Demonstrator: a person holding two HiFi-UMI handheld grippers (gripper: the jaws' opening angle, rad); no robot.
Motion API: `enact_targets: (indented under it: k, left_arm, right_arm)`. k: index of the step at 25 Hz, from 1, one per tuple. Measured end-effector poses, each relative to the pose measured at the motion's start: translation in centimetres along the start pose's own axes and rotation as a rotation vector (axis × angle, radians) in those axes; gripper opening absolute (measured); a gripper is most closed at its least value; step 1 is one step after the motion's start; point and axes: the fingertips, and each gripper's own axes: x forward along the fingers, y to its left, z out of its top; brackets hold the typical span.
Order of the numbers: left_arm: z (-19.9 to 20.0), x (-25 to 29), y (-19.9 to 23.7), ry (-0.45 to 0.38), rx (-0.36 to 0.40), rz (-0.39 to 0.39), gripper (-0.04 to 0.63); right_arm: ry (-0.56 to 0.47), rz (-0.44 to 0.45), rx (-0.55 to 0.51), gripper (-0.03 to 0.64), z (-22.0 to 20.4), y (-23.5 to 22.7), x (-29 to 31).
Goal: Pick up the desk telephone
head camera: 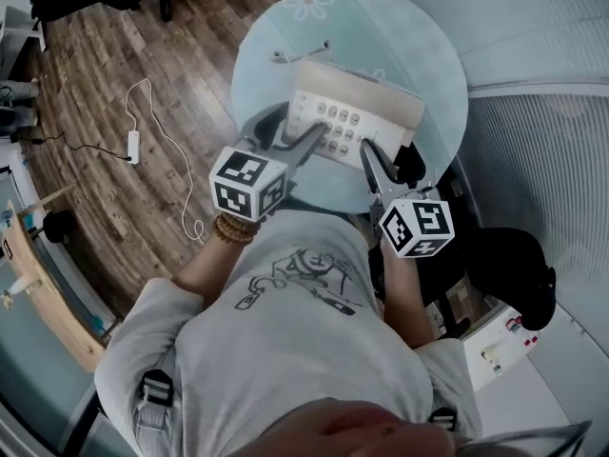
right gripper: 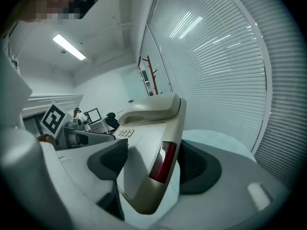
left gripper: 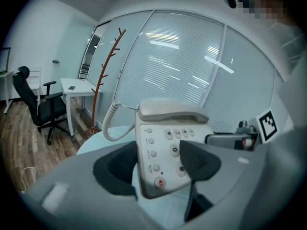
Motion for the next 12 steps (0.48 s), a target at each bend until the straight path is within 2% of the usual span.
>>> enact_targets:
  k: [12]
  left_arm:
    - [4.6, -4.1, -2.8, -0.088, 0.018, -0.011, 0.276]
  right_arm:
    - [-0.081, -0.01, -0.065, 0.319, 5.4, 3.2, -3.5]
